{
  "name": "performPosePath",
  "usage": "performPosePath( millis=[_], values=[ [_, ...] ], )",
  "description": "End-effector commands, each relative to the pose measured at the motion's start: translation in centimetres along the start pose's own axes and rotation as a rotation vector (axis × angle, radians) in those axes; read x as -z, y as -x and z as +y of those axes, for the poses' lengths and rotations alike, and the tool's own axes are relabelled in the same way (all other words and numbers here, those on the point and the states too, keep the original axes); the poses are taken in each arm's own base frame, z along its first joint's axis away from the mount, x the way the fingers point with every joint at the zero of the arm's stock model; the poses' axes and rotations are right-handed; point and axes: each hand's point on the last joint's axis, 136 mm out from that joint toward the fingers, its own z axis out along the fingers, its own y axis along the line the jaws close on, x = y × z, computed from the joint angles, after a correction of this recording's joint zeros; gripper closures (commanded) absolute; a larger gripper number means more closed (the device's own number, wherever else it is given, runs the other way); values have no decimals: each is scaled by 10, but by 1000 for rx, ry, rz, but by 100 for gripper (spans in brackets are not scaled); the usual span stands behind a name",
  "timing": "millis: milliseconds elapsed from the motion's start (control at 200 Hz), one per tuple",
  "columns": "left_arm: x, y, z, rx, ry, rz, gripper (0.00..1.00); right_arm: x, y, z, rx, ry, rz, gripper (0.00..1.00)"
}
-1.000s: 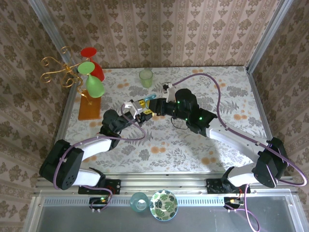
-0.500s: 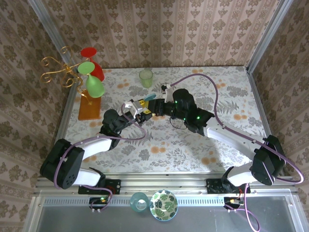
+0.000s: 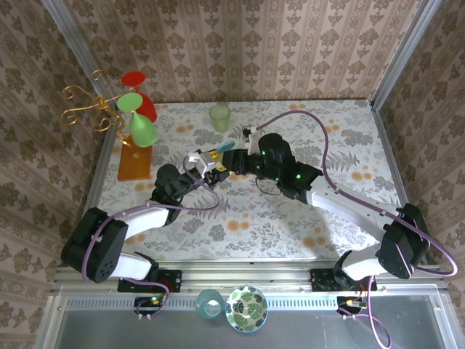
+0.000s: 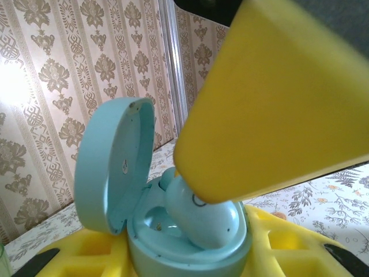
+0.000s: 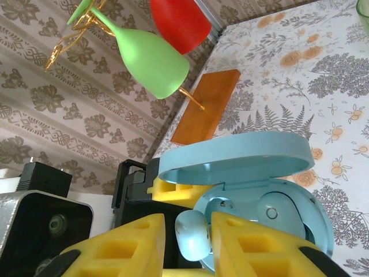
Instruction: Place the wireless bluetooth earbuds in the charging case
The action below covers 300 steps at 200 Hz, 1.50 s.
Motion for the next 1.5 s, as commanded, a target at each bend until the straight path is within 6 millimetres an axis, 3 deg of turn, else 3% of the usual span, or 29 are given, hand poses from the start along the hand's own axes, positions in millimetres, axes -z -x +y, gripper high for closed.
performPosePath(
  millis=[0,220,240,335,620,765,920,1160,1245,1280,1410,1495],
  values=[
    [-3,30,-1,-58,-5,-92,76,0,-3,-9,-9,-62,14,69],
    [-2,26,0,-57,2,-86,76,5,1,-5,15,-41,-8,59],
    [-2,26,0,-58,2,-85,76,14,9,3,24,-20,-34,59],
    [-3,25,0,-59,1,-85,76,22,13,10,57,7,-59,54],
    [1,23,-8,-74,-49,-88,76,52,31,19,172,3,-153,44],
    [6,25,-14,-83,-82,-95,76,61,43,13,218,-58,-162,42],
    [8,27,-22,-99,-121,-92,76,57,52,-6,212,-159,-122,40],
    [10,30,-33,-145,-171,-111,75,35,43,-17,220,-198,0,35],
    [10,30,-35,-155,-179,-111,75,35,43,-17,218,-201,8,35],
    [10,31,-34,-161,-174,-114,75,26,33,-26,215,-220,41,35],
    [10,33,-23,-160,-103,-110,76,26,19,-38,210,-233,67,34],
    [9,32,-20,-161,-90,-99,76,39,20,-32,214,-213,41,34]
  ],
)
